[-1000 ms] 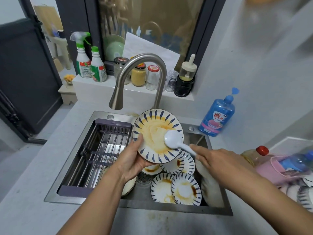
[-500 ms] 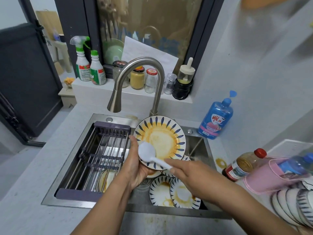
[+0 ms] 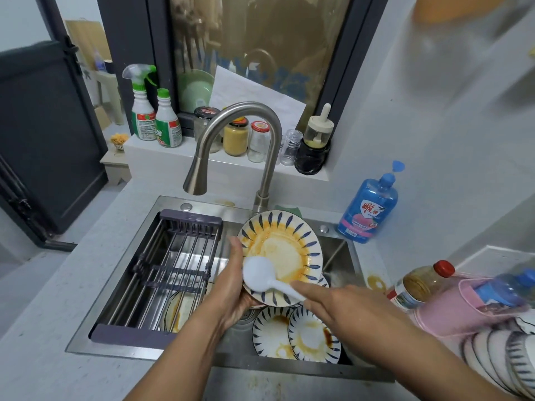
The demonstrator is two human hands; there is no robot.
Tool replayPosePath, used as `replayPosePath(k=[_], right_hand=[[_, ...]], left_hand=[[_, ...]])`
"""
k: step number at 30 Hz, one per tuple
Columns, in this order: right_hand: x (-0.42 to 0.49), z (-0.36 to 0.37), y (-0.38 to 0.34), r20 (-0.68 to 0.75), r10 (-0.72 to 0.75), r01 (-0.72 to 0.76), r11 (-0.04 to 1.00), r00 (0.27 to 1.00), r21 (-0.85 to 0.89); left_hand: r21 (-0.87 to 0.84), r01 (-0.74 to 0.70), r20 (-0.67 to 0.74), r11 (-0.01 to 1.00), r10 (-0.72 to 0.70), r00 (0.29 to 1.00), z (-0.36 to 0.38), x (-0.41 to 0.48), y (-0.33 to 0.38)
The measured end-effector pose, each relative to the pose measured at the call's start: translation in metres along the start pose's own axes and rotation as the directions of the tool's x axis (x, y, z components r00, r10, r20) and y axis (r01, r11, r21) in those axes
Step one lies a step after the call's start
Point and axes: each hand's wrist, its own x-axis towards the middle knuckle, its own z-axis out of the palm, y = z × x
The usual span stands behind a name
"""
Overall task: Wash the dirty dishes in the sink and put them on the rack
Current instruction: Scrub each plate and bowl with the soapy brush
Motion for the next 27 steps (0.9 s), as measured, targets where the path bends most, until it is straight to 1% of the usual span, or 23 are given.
replayPosePath(k=[3,6,9,11,13,15,17,19,22,24,25,27], right_hand=[[0.012,0.002,-0.007,-0.092,0.047,-0.045,0.999,0.995,0.028],[0.019,-0.004,-0.009,-0.134,0.104,-0.101,0.994,0.985,0.028],[0.028,-0.009,-0.003,-0.225,0.160,-0.171,0.985,0.961,-0.032],[0.030,-0.010,0.006,-0.245,0.218,-0.235,0.971,0.945,-0.041],[0.027,-0.011,0.015,-0.205,0.257,-0.270,0.962,0.944,-0.036],[0.020,-0.010,0.019,-0.131,0.245,-0.248,0.969,0.961,-0.004],[0.016,-0.003,0.015,-0.042,0.202,-0.200,0.978,0.978,0.052],[0.017,0.007,0.007,0.046,0.147,-0.153,0.977,0.988,0.147],[0.025,0.015,-0.001,0.110,0.057,-0.084,0.961,0.992,0.262],[0.025,0.018,0.000,0.144,0.027,-0.075,0.938,0.989,0.338],[0.023,0.019,0.003,0.149,0.032,-0.082,0.937,0.988,0.339],[0.020,0.023,0.012,0.115,0.103,-0.129,0.960,0.988,0.248]], left_hand=[[0.017,0.006,0.050,1.000,-0.007,0.999,0.002,-0.003,-0.006],[0.101,-0.021,0.091,0.995,0.012,0.996,0.005,-0.003,-0.007],[0.097,-0.005,0.064,0.995,-0.001,0.998,0.006,-0.002,-0.010],[0.060,-0.026,0.043,0.998,0.024,0.999,0.003,-0.001,-0.008],[0.009,-0.070,0.016,0.998,0.070,0.997,-0.003,0.002,-0.003],[-0.029,-0.105,0.005,0.994,0.105,0.994,-0.007,0.005,0.003],[-0.028,-0.128,-0.015,0.991,0.128,0.992,-0.010,0.009,0.005],[0.004,-0.138,-0.041,0.990,0.138,0.990,-0.009,0.011,0.004],[0.051,-0.166,-0.062,0.985,0.169,0.984,-0.006,0.012,-0.001],[0.032,-0.169,-0.079,0.985,0.171,0.982,-0.006,0.013,-0.003],[0.016,-0.161,-0.084,0.987,0.161,0.983,-0.008,0.013,-0.004],[-0.003,-0.140,-0.082,0.990,0.139,0.987,-0.010,0.013,-0.005]])
